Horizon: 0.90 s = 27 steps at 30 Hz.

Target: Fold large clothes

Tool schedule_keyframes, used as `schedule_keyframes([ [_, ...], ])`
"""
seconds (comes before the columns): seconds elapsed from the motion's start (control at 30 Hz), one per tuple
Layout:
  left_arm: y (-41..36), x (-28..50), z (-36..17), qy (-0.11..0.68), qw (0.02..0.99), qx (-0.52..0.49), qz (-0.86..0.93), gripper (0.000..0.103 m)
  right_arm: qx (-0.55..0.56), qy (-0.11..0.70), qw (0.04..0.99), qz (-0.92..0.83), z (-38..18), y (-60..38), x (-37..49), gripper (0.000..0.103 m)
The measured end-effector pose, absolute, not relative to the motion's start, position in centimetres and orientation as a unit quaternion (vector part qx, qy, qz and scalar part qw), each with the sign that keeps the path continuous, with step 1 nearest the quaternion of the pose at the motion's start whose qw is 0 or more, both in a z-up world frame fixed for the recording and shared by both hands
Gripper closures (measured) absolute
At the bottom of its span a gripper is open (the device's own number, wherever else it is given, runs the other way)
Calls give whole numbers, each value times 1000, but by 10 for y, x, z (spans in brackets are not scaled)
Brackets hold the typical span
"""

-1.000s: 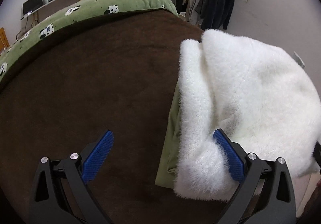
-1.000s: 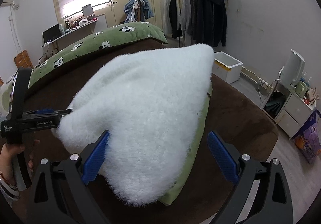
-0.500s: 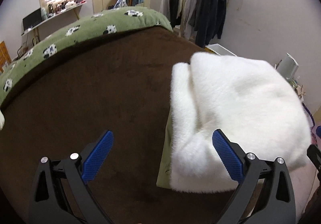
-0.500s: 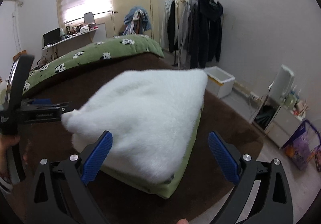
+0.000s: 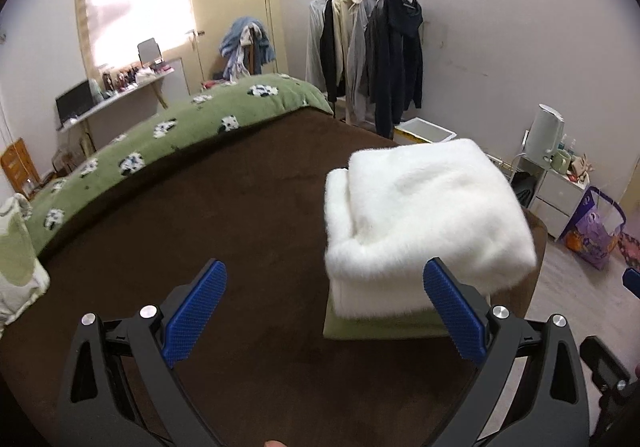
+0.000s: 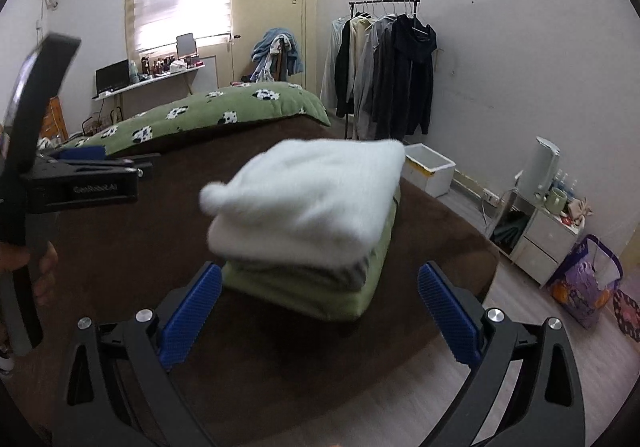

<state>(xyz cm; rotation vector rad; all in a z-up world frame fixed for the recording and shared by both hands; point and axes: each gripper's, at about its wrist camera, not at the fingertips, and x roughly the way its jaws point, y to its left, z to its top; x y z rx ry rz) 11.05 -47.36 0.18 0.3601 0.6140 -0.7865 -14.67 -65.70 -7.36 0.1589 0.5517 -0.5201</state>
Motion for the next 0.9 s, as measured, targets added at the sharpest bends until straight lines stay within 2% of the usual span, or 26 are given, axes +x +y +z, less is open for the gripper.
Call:
schedule_keyframes([
  [0.2,-424,63,3,278,862,172,-387,6,70,272,922,-265,-88,-616,-190,6],
  [0.47,-366,14,-34,296,851,173,-398,6,60,271,922,-271,-110,-577,-232,6],
  [0.67,-345,-1,-60,292,854,172,-394,6,70,260,925,-267,-124,-566,-244,6],
  [0.9,-328,-9,-59,286,861,159,-388,6,74,258,927,-261,-127,-562,-247,6],
])
